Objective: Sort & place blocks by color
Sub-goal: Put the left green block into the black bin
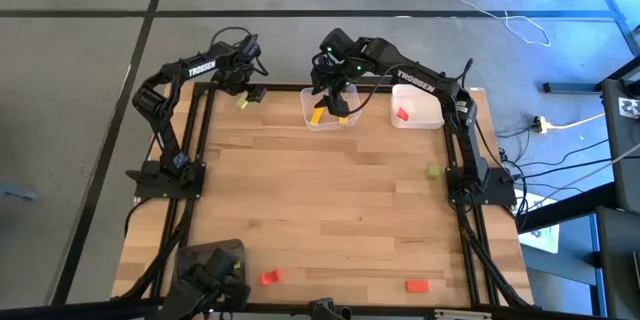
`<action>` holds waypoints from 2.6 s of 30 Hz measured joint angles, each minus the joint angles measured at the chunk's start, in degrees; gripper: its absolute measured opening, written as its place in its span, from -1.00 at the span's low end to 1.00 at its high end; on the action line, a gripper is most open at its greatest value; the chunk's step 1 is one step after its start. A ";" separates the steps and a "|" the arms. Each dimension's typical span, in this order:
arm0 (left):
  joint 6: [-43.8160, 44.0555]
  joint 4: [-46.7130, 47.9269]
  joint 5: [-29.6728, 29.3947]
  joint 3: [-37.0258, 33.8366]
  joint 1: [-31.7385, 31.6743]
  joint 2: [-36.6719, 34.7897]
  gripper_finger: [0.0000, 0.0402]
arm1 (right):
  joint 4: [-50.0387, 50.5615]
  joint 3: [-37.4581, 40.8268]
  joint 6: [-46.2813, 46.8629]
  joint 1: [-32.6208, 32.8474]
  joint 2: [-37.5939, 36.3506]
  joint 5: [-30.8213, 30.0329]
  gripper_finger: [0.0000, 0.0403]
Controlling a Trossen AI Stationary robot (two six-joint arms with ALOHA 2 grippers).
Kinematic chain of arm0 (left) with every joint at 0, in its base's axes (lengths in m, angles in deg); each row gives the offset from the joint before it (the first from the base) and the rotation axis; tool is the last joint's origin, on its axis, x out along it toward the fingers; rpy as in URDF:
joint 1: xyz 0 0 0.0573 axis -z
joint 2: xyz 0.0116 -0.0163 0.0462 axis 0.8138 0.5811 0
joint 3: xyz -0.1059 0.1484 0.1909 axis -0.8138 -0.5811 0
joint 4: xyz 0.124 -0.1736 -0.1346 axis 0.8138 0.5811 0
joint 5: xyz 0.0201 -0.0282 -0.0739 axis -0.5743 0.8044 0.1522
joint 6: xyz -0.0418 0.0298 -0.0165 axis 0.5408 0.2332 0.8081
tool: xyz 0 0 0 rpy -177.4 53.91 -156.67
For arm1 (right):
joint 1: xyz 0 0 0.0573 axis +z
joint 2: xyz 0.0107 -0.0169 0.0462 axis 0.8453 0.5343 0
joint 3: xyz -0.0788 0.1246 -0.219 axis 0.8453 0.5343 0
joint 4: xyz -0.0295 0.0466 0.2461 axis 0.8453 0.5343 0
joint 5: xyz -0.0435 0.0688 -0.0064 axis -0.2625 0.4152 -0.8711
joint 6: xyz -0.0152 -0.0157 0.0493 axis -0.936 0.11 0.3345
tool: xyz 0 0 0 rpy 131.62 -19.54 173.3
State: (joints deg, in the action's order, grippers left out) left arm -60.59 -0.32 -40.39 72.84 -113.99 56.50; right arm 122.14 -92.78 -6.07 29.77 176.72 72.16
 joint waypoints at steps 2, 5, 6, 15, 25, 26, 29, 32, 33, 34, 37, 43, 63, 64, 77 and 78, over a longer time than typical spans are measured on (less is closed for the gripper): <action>1.37 0.08 0.01 -0.15 0.91 0.00 0.44 | 0.00 0.00 0.00 0.01 0.00 0.00 0.05; 2.46 2.14 -0.19 -0.15 2.88 -0.22 0.44 | 0.00 0.00 0.00 0.01 0.00 0.00 0.05; 3.35 3.14 -0.27 -0.15 3.57 -0.60 0.44 | 0.00 0.00 0.00 0.01 0.00 0.00 0.05; 9.11 15.91 -3.01 -0.30 10.48 -1.70 0.44 | -0.02 0.00 0.00 0.01 0.00 0.00 0.05; 13.93 12.55 -0.29 -11.62 16.23 -1.68 0.44 | -0.02 0.00 0.02 -0.02 0.00 0.00 0.05; 15.07 10.92 -0.09 -13.01 16.18 -1.68 0.44 | -0.02 0.00 0.02 -0.01 0.00 0.00 0.05; 18.50 4.81 0.20 -15.21 15.35 -1.68 0.44 | -0.04 0.00 0.02 0.01 0.00 0.00 0.05; 19.11 -0.36 0.12 -15.49 14.09 -1.68 0.44 | -0.08 0.00 0.00 -0.01 0.00 0.00 0.05; 19.11 -1.58 0.07 -15.43 13.72 -1.68 0.44 | -0.13 0.00 0.00 0.01 0.00 0.00 0.05; 19.13 -2.30 0.14 -15.29 13.33 -1.68 0.44 | -0.15 0.00 0.00 -0.02 0.00 0.00 0.05; 18.46 -5.22 -0.06 -14.65 11.86 -1.69 0.44 | -0.15 0.00 0.01 -0.01 0.00 0.00 0.05; 18.06 -9.84 -5.59 -14.67 9.87 -1.70 0.44 | -0.22 0.00 0.01 -0.01 0.00 0.00 0.05; 17.77 -17.93 -14.25 -14.66 6.88 -1.70 0.44 | -0.24 0.00 0.01 0.00 0.00 0.00 0.05; 17.75 -18.57 -14.26 -14.66 6.90 -1.70 0.44 | -0.24 0.00 0.01 0.01 0.00 0.00 0.05; 18.95 -21.73 -16.55 -14.66 6.88 -1.70 0.44 | -0.24 0.00 0.02 -0.02 0.00 0.00 0.05; 19.31 -21.73 -17.60 -14.66 6.86 -1.70 0.44 | -0.24 0.00 0.01 -0.02 0.00 0.00 0.05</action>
State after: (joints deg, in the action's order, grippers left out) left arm -41.28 -22.04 -57.99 58.18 -107.13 54.79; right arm 121.90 -92.78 -6.06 29.76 176.72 72.16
